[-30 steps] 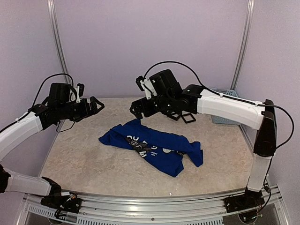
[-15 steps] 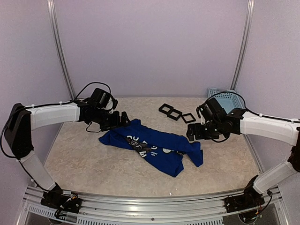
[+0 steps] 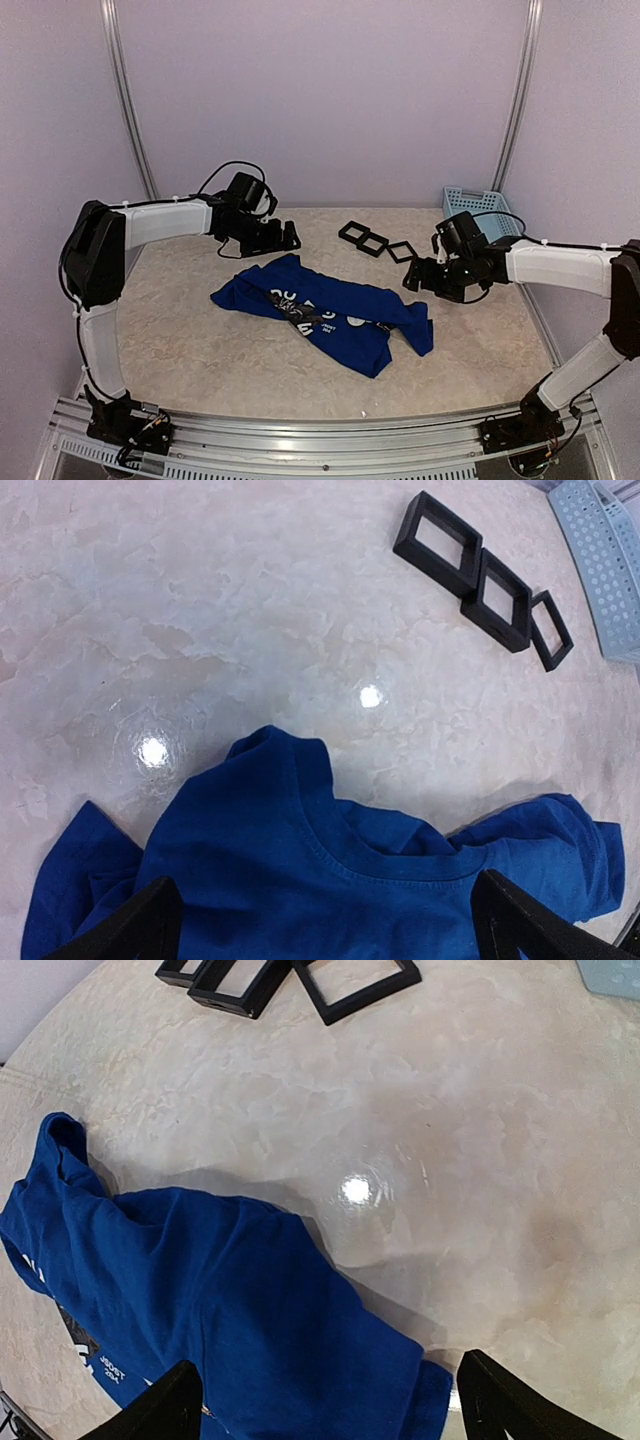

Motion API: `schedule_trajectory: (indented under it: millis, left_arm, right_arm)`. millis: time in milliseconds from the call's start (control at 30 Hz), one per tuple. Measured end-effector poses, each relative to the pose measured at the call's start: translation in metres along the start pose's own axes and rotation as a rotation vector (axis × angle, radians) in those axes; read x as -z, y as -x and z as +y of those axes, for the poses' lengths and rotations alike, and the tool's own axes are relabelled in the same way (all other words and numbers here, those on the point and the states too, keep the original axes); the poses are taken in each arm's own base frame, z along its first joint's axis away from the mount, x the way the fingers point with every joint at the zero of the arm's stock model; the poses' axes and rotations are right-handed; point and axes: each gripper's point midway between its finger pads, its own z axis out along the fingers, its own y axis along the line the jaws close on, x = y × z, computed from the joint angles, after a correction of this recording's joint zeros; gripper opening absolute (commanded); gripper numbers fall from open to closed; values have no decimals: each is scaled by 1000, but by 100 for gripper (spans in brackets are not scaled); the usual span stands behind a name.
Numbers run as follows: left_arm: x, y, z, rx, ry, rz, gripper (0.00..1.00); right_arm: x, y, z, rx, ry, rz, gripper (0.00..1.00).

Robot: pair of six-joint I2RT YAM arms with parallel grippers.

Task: Remove the brooch from the garment
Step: Pick up the crumped clothing from the center of the board.

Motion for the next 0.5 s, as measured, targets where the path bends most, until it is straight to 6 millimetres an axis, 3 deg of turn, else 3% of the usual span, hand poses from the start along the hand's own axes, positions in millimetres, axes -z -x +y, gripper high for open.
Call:
schedule_trajectory:
  millis: [200, 500]
  left_arm:
    - [-38, -20, 16, -31, 47, 78, 99]
    - [-57, -17, 3, -124, 60, 78, 99]
  right_arm:
    - [-28, 20, 28, 43, 45, 40, 83]
    - [-62, 6, 37, 51, 78, 147, 76]
